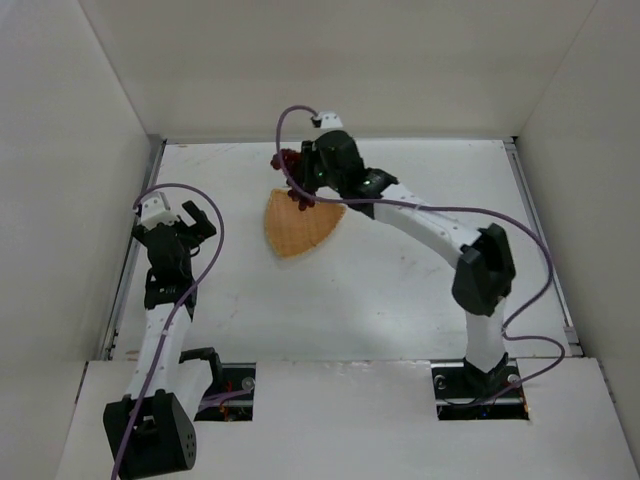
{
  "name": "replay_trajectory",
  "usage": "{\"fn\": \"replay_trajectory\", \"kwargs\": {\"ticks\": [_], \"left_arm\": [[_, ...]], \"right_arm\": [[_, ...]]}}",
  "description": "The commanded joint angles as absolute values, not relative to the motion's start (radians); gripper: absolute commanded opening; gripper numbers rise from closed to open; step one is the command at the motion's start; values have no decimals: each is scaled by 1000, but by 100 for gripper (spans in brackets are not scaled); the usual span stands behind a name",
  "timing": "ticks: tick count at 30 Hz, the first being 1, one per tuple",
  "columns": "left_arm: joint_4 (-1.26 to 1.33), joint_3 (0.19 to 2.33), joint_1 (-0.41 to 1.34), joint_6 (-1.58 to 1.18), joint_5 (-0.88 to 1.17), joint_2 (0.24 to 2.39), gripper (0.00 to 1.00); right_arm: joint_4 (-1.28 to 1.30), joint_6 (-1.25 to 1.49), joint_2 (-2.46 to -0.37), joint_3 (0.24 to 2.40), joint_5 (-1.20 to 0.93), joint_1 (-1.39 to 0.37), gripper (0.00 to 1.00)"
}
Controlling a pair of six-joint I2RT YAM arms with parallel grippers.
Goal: Place and organize the fake fruits in the fruit bowl
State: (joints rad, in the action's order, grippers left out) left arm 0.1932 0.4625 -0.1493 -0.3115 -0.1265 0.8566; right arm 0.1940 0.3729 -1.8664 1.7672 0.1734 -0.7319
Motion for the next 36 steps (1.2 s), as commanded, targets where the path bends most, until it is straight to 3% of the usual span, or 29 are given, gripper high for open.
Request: {"fn": "replay_trajectory", "kwargs": {"ticks": [1, 7, 8, 9, 10, 13, 18, 22, 29, 32, 36], "left_arm": [[245, 522, -143, -279, -117, 851, 96], [232, 508, -153, -272, -118, 828, 96], [232, 508, -153, -272, -118, 828, 96], [232, 509, -154, -272, -118, 828, 96], [233, 511, -154, -272, -115, 830, 96], [236, 523, -154, -267, -115, 825, 97], [258, 508, -157, -216, -101, 790, 100], [226, 496, -157, -173, -48, 784, 100], [66, 520, -165, -153, 27, 787, 100], [-12, 546, -192, -150, 64, 807, 100], [-110, 568, -238, -153, 104, 818, 100]], "right_arm": [[190, 361, -2021, 1850, 184, -765, 16], [210, 379, -2054, 1864, 229, -778, 51], [210, 379, -2045, 1859, 218, -778, 64], [212, 373, -2034, 1856, 187, -778, 87], [218, 370, -2019, 1856, 129, -777, 100], [236, 380, -1904, 1827, -61, -754, 100], [190, 344, -1542, 1630, -3, -681, 100], [231, 359, -1268, 1375, 29, -466, 100], [557, 390, -985, 1103, -77, 118, 100], [529, 387, -901, 994, -54, 218, 100], [491, 403, -853, 887, -17, 209, 100]]}}
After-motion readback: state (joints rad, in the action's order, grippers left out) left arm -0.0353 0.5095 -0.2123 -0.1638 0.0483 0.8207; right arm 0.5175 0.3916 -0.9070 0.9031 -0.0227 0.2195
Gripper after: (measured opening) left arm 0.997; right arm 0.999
